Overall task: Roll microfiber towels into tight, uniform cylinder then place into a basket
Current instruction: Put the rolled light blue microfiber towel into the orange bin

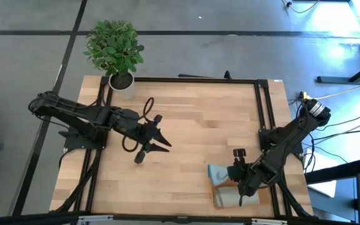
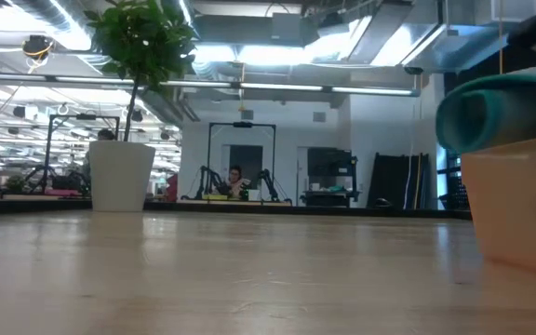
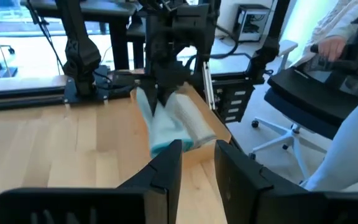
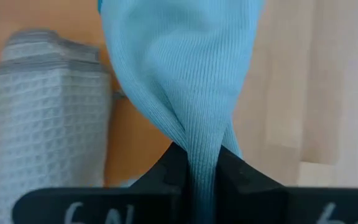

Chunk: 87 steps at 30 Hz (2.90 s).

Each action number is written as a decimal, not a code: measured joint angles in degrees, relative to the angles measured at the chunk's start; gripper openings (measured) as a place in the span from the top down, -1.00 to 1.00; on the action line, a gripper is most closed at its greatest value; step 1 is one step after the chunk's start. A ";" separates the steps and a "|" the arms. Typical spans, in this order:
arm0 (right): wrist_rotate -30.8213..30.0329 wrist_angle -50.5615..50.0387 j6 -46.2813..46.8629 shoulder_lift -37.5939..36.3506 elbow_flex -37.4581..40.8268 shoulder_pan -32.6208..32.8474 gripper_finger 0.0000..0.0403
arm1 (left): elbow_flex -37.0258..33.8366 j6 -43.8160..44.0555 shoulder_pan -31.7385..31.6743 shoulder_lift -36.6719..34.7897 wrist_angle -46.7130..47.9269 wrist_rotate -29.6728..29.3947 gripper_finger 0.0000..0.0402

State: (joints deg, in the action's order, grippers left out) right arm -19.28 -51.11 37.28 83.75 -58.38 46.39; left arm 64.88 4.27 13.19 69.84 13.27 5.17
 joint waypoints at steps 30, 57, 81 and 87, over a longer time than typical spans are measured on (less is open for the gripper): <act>7.78 8.72 -3.24 7.21 1.56 4.13 0.82 | -0.04 -0.44 -0.07 0.00 1.35 -1.75 0.58; 21.95 11.17 -7.94 9.91 1.56 3.36 0.10 | -0.07 -0.46 -0.07 0.00 1.71 -1.71 0.58; 27.05 11.14 -4.53 2.07 1.43 -3.21 0.08 | -0.11 -0.52 -0.07 0.00 5.71 -1.70 0.58; 26.68 13.79 -7.39 3.85 1.45 -3.50 0.08 | -0.11 -3.33 -0.05 0.00 5.67 -1.70 0.58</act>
State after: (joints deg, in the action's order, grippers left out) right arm 7.40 -37.32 29.89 87.60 -56.93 42.89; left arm 64.77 0.95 13.14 69.84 18.94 3.46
